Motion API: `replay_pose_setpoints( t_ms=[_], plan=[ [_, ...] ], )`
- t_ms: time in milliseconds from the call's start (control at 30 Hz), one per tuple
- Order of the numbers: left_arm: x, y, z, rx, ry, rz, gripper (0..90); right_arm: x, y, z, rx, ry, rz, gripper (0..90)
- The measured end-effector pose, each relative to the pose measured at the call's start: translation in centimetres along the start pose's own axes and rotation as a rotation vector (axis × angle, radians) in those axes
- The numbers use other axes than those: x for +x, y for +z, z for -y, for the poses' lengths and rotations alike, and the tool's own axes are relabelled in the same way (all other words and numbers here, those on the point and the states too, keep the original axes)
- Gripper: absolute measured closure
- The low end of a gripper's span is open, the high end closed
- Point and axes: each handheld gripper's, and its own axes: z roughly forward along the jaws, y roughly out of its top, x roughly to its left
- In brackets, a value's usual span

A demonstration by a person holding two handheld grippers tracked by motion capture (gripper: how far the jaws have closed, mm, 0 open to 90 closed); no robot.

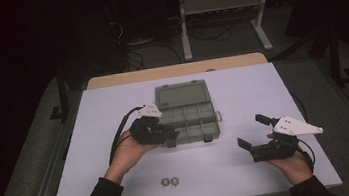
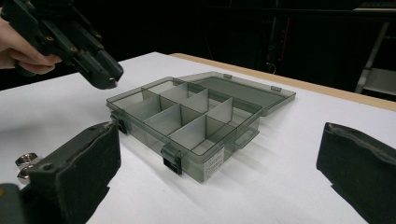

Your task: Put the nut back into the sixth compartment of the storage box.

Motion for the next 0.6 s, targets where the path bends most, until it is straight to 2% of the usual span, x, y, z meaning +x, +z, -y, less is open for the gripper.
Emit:
replay_pose_setpoints(
  t_ms=[167, 233, 533, 600],
  plan=[
    [0.5, 1.0, -0.6, 0.005, 0.011, -0.014, 70.3, 0.0, 0.0, 0.0, 0.0, 0.003, -0.001, 0.0],
    [0.7, 1.6, -0.7, 0.01, 0.0, -0.016, 70.3, 0.0, 0.0, 0.0, 0.0, 0.004, -0.001, 0.0],
    [1.4, 2.9, -0.8, 0.038, -0.005, -0.023, 70.3, 0.0, 0.0, 0.0, 0.002, 0.012, 0.0, 0.0],
    [1.7, 3.2, -0.8, 0.051, 0.005, -0.026, 70.3, 0.0, 0.0, 0.0, 0.001, 0.012, 0.0, 0.0]
  ],
)
